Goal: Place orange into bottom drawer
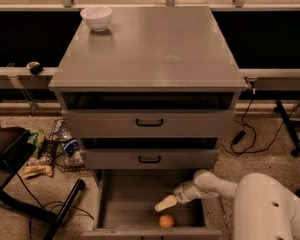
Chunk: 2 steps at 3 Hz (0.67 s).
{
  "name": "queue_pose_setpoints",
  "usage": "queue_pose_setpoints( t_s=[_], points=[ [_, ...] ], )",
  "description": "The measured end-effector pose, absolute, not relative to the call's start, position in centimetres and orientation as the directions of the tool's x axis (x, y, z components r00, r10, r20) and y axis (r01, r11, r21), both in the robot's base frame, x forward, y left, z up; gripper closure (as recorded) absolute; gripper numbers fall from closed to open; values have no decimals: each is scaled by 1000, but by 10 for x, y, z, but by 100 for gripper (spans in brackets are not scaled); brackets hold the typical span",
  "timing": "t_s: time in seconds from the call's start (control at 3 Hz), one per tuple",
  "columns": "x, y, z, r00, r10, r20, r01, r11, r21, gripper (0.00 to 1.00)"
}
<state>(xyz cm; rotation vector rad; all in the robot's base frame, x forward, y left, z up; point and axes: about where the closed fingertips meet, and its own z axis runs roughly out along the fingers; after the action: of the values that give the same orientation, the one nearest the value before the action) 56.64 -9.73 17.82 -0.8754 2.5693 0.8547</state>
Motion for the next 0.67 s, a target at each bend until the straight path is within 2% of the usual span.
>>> queue_pose_setpoints(
  t_s=[0.67],
  points=[
    [563, -101, 209, -757, -466, -458, -650, 613, 450, 0]
  ],
)
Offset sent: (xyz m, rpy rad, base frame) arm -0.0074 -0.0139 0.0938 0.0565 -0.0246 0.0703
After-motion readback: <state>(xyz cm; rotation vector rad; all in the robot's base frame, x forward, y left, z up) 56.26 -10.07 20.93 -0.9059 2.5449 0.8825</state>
